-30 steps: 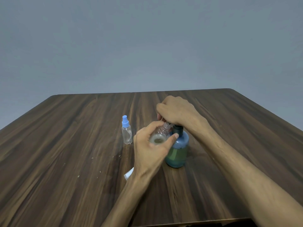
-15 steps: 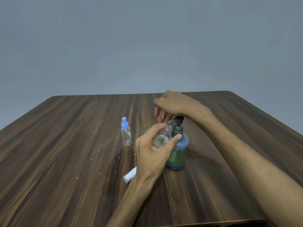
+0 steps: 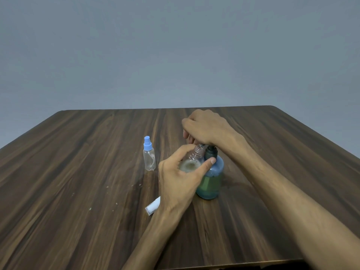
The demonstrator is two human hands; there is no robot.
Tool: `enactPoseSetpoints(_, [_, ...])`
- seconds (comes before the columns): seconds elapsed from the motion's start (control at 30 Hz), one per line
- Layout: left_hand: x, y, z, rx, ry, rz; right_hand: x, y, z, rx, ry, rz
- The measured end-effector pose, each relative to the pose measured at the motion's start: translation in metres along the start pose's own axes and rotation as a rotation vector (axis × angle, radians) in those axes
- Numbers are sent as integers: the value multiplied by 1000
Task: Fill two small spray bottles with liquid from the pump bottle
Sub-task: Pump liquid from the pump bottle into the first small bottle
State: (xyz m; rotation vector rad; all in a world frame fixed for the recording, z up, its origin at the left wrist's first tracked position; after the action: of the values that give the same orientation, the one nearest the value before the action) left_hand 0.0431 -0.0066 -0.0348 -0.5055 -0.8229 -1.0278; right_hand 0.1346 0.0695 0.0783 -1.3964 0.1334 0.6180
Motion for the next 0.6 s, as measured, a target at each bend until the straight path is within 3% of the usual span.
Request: enactPoseSetpoints(0.6, [4,-5,5,-47,5,74,2,3,1,50,-36,-3])
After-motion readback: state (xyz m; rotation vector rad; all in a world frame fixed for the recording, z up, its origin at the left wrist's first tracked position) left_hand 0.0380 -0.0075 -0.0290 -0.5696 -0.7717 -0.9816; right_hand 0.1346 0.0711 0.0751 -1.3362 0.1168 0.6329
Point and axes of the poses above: each hand's wrist, its own z-axis towards the middle knuckle, its own y-axis out of the palm, x = y × z, the point moved 2 cm from there along z, towards the middle knuckle, and after that the axes turned 3 degrees about x, right-handed, at the moved point
